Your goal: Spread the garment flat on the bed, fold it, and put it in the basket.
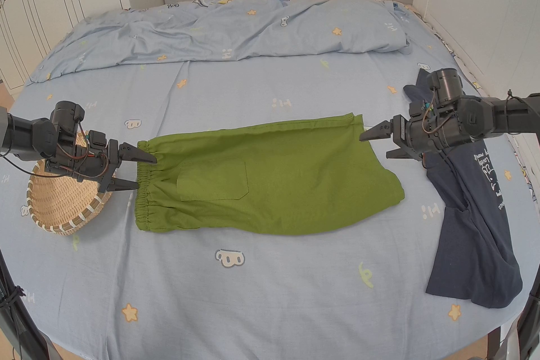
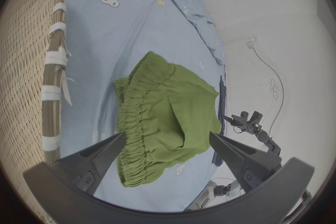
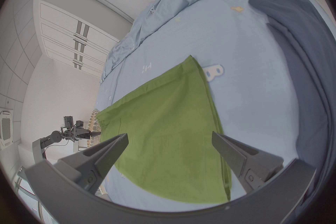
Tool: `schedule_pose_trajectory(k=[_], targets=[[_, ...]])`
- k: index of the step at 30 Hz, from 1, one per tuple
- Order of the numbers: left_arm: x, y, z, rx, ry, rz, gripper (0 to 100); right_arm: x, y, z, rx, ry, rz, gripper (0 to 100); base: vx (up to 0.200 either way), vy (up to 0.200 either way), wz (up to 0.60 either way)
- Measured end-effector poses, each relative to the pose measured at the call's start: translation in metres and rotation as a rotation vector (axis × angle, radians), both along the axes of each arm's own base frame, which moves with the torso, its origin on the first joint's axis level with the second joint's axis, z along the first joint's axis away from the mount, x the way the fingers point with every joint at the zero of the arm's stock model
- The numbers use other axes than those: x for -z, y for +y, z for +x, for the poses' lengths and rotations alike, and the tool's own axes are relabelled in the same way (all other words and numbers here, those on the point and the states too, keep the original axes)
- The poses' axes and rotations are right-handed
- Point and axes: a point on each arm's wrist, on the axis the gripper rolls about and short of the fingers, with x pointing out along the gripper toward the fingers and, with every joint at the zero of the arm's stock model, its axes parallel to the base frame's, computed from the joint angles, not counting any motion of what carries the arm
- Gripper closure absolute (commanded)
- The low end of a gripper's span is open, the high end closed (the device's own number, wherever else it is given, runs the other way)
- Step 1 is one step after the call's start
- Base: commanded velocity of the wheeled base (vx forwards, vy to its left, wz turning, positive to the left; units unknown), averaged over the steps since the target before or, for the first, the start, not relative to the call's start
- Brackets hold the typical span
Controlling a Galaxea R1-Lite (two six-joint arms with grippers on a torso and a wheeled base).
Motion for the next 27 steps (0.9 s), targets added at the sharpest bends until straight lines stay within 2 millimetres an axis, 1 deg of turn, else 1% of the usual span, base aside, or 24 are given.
schedule_pose_trajectory(k=[3, 7, 12, 15, 19, 27], targets=[[0.008, 0.002, -0.007, 0.015, -0.023, 0.022, 0, 0.001, -0.009, -0.018, 0.013, -0.001, 0.014, 0, 0.000, 0.000, 0.00], [0.020, 0.004, -0.014, 0.030, -0.083, 0.055, 0, -0.007, -0.021, -0.039, 0.027, -0.074, 0.049, 0, 0.000, 0.000, 0.00], [0.034, 0.003, -0.020, 0.033, -0.070, 0.078, 0, -0.016, -0.028, -0.057, 0.035, -0.099, 0.067, 0, 0.000, 0.000, 0.00], [0.039, 0.003, -0.021, 0.017, -0.057, 0.103, 0, -0.020, -0.028, -0.061, 0.034, -0.110, 0.068, 0, 0.000, 0.000, 0.00], [0.045, -0.003, -0.019, 0.034, -0.051, 0.107, 0, -0.023, -0.028, -0.064, 0.032, -0.117, 0.069, 0, 0.000, 0.000, 0.00], [0.060, -0.011, -0.008, 0.047, -0.099, 0.110, 0, -0.025, -0.028, -0.066, 0.031, -0.121, 0.070, 0, 0.000, 0.000, 0.00]])
